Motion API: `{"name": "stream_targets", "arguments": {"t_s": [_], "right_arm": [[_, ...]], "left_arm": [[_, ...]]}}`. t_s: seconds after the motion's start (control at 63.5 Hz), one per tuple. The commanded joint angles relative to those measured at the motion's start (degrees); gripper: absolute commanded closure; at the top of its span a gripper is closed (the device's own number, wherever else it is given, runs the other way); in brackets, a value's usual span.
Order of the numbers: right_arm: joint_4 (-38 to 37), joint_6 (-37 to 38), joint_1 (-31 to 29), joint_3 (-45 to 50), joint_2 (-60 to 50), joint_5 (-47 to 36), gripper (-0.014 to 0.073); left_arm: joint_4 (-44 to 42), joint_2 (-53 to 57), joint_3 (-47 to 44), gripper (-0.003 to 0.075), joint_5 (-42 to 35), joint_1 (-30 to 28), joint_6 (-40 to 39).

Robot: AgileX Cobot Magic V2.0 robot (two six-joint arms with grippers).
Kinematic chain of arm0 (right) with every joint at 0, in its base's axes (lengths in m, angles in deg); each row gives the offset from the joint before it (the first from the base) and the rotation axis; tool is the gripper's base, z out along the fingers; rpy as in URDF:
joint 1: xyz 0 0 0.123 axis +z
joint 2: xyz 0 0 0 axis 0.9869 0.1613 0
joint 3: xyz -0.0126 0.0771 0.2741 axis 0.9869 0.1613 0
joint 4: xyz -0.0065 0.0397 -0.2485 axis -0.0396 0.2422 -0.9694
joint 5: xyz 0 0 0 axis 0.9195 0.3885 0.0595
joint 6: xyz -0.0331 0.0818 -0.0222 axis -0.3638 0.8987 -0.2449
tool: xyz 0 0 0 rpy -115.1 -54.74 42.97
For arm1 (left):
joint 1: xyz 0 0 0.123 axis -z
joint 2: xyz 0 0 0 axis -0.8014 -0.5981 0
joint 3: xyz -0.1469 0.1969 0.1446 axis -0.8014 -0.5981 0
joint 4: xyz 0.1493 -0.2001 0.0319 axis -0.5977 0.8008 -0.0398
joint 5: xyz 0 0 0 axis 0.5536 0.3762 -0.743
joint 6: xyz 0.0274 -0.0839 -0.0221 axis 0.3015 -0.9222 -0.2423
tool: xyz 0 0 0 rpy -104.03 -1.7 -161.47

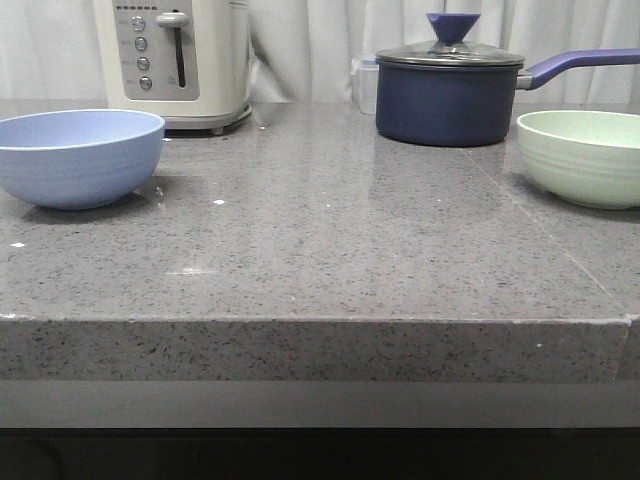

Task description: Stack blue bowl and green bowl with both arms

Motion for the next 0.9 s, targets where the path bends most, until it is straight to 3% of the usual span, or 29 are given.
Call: {"name": "stream_targets", "arguments": {"t_s": [0.0, 0.063, 0.189, 0.331, 0.504, 0.678, 0.882], "right_arm": [[-0.4, -0.3, -0.2, -1.9, 0.2, -3.4, 0.0092], [-0.4, -0.3, -0.2, -1.9, 0.2, -3.3, 0.008], [-0.4, -0.3, -0.2, -1.9, 0.2, -3.4, 0.0082], [-0.4, -0.3, -0.2, -4.1, 0.9, -2.2, 0.0082], [-0.4, -0.3, -0.2, -12.9, 6.6, 6.1, 0.0082], [-1.5, -0.3, -0.3, -21.7, 14.6, 13.6, 0.0082], [0.4, -0.6, -7.9, -31.1, 27.3, 20.3, 0.0082]], "left_arm": [[0.7, -0.4, 1.8, 0.0323, -4.8, -0.1, 0.0], [0.7, -0.4, 1.8, 0.0283, -4.8, -0.1, 0.0], [1.9, -0.4, 1.8, 0.0279, -5.0, 0.2, 0.0], [1.7, -0.4, 1.8, 0.0279, -6.5, 5.6, 0.0], [-0.7, -0.4, 1.8, 0.028, -7.0, 13.9, 0.0], [-1.2, -0.4, 1.8, 0.028, -7.0, 16.9, 0.0], [-1.2, -0.4, 1.8, 0.028, -7.0, 16.9, 0.0]]}}
